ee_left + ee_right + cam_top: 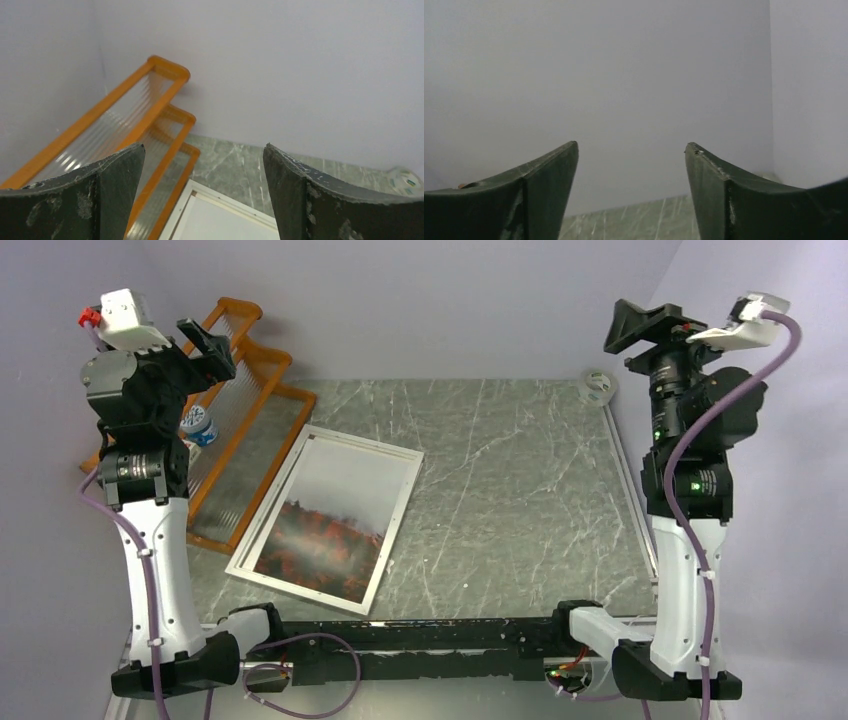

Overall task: Put the photo into the frame
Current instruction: Move the photo frame to the center of the board.

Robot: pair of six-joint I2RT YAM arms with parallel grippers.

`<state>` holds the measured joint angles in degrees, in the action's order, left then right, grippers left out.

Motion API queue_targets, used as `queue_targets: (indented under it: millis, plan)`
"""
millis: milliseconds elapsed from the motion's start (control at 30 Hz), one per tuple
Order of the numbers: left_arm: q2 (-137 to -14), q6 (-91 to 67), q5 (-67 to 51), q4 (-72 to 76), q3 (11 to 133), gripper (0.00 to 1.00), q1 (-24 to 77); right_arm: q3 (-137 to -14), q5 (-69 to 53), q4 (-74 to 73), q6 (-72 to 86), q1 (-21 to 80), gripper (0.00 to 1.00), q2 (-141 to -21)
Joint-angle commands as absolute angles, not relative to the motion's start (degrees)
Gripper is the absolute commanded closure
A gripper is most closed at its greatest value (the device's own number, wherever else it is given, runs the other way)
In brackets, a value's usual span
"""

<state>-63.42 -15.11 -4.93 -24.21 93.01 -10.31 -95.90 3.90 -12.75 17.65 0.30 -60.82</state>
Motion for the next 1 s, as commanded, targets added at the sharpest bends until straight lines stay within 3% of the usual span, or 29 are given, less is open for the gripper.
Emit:
queue_targets:
  millis: [0, 100, 367, 567, 700, 967]
  plan:
    - [-63.35, -17.86, -9.82, -20.15, 91.94, 0.07, -10.11, -93.05, 3.21, -12.69, 19.33, 0.21, 0.10, -60.38]
    - [-63.54, -19.28, -11.84, -18.91, 90.56, 0.07, -10.11, -92.42, 3.16, -14.96, 20.96, 0.20, 0.01, -62.05]
    - [-63.81, -20.65, -15.18, -16.58, 88.46, 0.09, -10.17, -86.63, -5.07, -16.73, 28.24, 0.20, 0.05, -64.83]
    - [-63.64, -22.06, -16.43, -15.66, 86.29, 0.09, -10.09, -78.01, -20.49, -12.39, 39.13, 1.23, 0.05, -68.90]
    - [-63.39, -22.29, -17.05, -16.17, 85.28, 0.09, -10.11, -70.13, -13.23, -12.16, 41.53, 12.25, 0.01, -71.56]
    - [-61.56, -22.27, -16.89, -16.89, 81.50, 0.09, -10.04, -72.19, -1.22, -21.03, 39.42, 33.23, 0.03, -88.74]
